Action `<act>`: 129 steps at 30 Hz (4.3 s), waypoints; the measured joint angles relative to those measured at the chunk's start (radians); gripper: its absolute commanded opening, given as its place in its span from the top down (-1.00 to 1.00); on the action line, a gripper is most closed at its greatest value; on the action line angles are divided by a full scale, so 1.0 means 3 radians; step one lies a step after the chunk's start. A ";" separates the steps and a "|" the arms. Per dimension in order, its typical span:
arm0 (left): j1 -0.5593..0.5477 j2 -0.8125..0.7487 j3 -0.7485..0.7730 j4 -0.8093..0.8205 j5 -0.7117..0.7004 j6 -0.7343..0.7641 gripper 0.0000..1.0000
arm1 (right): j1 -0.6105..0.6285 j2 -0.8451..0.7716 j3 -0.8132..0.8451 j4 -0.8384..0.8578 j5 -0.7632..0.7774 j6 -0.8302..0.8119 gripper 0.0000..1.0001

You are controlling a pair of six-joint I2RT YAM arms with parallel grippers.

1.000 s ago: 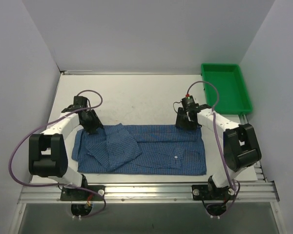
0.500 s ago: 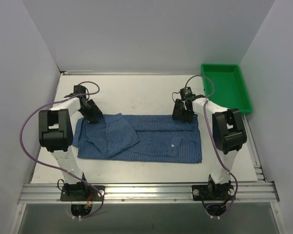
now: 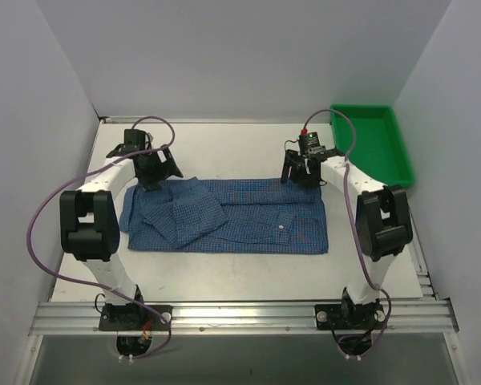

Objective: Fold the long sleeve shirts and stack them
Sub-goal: Fold the shirt

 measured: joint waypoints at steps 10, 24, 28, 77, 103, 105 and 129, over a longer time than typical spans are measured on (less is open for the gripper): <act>-0.0179 0.0284 -0.0013 0.0041 -0.0015 0.0122 -0.60 | 0.0340 -0.1006 -0.0613 -0.0008 0.0006 -0.0116 -0.21; -0.0217 0.0456 0.0088 0.0117 0.0169 0.0221 0.73 | 0.0379 -0.1253 -0.0997 -0.0051 0.0022 -0.0120 -0.21; -0.0217 0.0409 0.0053 0.0159 0.0247 0.0244 0.88 | 0.0403 -0.1400 -0.1041 -0.0055 0.0042 -0.0120 -0.21; -0.0914 -0.4495 -0.2130 -0.1209 0.2356 0.0441 1.00 | 0.0647 -0.1548 -0.1278 -0.0043 0.0632 -0.0164 -0.21; -0.0914 -0.4700 -0.1208 -0.1578 0.0281 0.0802 0.92 | 0.0674 -0.1523 -0.1573 0.0179 0.0313 -0.0216 -0.15; -0.0914 -0.4622 -0.1208 -0.1560 0.0301 0.0833 0.90 | 0.0750 -0.1624 -0.1480 0.0161 0.0165 -0.0299 -0.18; -0.0940 -0.3361 -0.1209 -0.0662 0.1855 0.1417 0.89 | 0.1726 -0.1734 -0.0219 0.0006 -0.1999 -0.1649 -0.57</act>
